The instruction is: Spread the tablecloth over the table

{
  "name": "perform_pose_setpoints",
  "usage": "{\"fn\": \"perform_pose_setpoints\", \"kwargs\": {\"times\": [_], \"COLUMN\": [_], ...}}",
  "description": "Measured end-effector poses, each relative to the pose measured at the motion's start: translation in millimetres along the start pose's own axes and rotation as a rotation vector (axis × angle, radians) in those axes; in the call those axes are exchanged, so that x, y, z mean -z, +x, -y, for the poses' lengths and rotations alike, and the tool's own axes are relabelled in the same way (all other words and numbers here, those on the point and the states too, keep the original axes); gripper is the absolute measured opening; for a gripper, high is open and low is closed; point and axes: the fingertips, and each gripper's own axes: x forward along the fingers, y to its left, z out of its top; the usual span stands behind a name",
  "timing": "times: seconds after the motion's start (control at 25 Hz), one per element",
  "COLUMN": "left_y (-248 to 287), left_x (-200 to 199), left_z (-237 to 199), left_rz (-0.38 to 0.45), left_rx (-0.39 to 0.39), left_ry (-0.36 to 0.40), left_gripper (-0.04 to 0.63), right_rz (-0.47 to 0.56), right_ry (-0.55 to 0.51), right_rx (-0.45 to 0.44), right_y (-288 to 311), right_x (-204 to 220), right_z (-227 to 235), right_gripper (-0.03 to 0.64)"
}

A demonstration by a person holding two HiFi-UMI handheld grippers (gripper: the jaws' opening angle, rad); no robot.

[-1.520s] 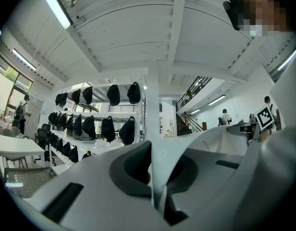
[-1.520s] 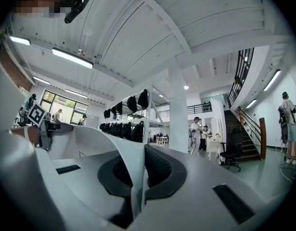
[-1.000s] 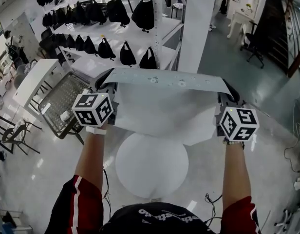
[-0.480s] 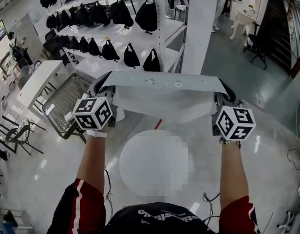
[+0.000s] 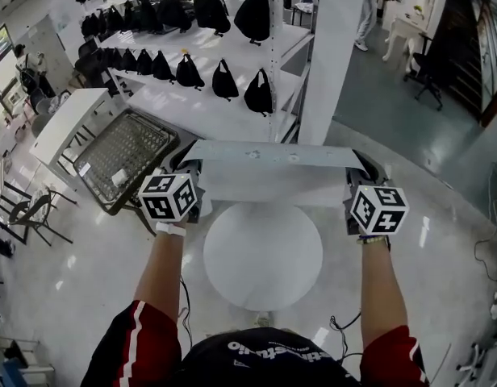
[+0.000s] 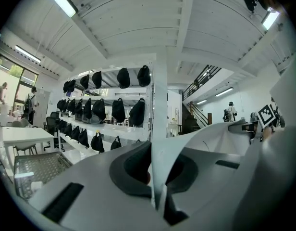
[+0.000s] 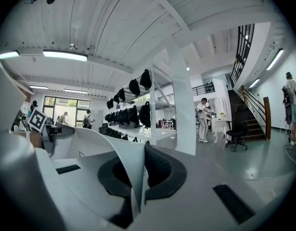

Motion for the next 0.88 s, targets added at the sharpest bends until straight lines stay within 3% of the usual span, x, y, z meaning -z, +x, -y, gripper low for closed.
{"fn": "perform_pose_setpoints", "kwargs": {"times": [0.36,0.52,0.72,0.88], "left_y": [-71.2,-98.8,-134.6,-161.4], "left_x": [43.2,75.0,115.0,148.0], "left_z": [8.0,9.5,16.6,19.2], "left_rz": [-0.061,-0.117,-0.189,-0.252], "left_rx": [0.05,0.064,0.087,0.113], "left_ry": [-0.012,-0.051,-0.032,-0.077], "left_gripper": [0.019,0.02,0.023,0.036], "right_rz": [-0.059,-0.106,-0.176,-0.243], "right_ry": [0.046,0.068,0.086,0.077], "right_rx": [0.026,0.043,0.057,0.072], "right_y": [-62.3,-88.3,-121.8,-144.2], "right_x": [40.3,70.3,111.8,146.8], "right_z": [-41.1,-60.1,-79.3,-95.1], "right_gripper": [0.026,0.026,0.026,0.028]}}
